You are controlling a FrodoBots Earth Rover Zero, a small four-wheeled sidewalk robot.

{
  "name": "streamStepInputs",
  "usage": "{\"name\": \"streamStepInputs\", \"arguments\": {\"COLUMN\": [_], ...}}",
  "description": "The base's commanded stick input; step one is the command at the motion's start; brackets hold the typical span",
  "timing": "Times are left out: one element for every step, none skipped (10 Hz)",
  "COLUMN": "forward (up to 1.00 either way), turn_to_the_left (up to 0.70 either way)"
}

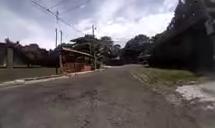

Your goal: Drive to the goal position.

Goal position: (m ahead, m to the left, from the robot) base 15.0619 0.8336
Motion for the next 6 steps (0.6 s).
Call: {"name": "streamStepInputs", "arguments": {"forward": [0.5, 0.5, 0.5, 0.5, 0.5, 0.5], "turn_to_the_left": [-0.5, -0.5, -0.5, -0.42, -0.11, -0.01]}}
